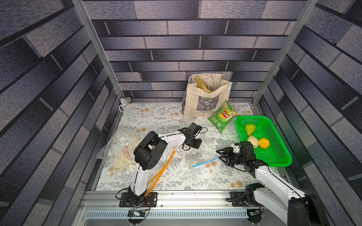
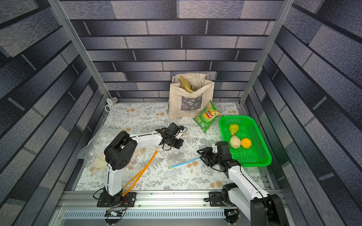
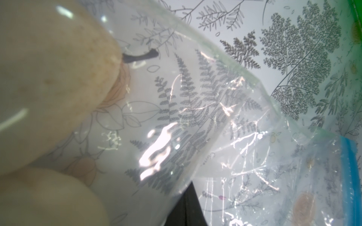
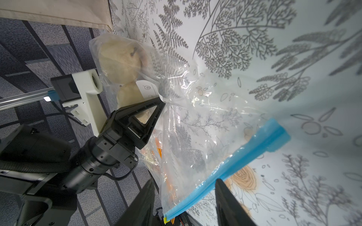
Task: Open the zip-top bag and take out the pear
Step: Open the zipper of the food storage bag at the center of the board.
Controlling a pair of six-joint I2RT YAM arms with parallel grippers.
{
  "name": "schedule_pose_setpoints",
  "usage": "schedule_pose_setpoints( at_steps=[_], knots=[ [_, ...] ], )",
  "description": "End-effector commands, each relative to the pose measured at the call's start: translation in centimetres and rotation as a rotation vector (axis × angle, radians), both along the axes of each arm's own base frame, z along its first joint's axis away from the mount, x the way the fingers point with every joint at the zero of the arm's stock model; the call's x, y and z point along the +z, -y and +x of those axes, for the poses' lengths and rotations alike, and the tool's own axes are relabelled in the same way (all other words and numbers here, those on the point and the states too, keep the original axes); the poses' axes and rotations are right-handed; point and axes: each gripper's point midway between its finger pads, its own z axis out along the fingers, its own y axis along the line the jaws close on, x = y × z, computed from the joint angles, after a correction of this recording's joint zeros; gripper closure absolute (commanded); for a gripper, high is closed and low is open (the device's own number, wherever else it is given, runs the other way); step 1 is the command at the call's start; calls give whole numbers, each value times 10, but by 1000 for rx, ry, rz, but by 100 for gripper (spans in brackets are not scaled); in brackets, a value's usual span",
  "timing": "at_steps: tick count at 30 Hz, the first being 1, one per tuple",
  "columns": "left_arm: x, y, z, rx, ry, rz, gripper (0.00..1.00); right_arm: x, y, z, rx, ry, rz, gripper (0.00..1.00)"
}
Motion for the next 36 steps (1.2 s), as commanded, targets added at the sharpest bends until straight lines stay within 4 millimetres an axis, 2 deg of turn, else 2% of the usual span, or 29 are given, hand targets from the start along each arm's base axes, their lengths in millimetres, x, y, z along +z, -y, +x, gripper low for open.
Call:
schedule_pose_setpoints(
  at_steps=[1, 11, 25, 36],
  knots=[
    [-50, -36, -28, 28, -150, 165, 100, -12, 4, -11, -5, -54, -11, 48],
    [-48, -35, -29, 24, -148, 164, 100, -19, 0, -6, 12, -67, -5, 48],
    [-48, -33, -29, 18, -149, 167, 100, -3, -1, -1, 16, -36, 2, 48],
    [-50, -34, -30, 19, -153, 172, 100, -6, -1, -1, 17, -43, 2, 48]
  ],
)
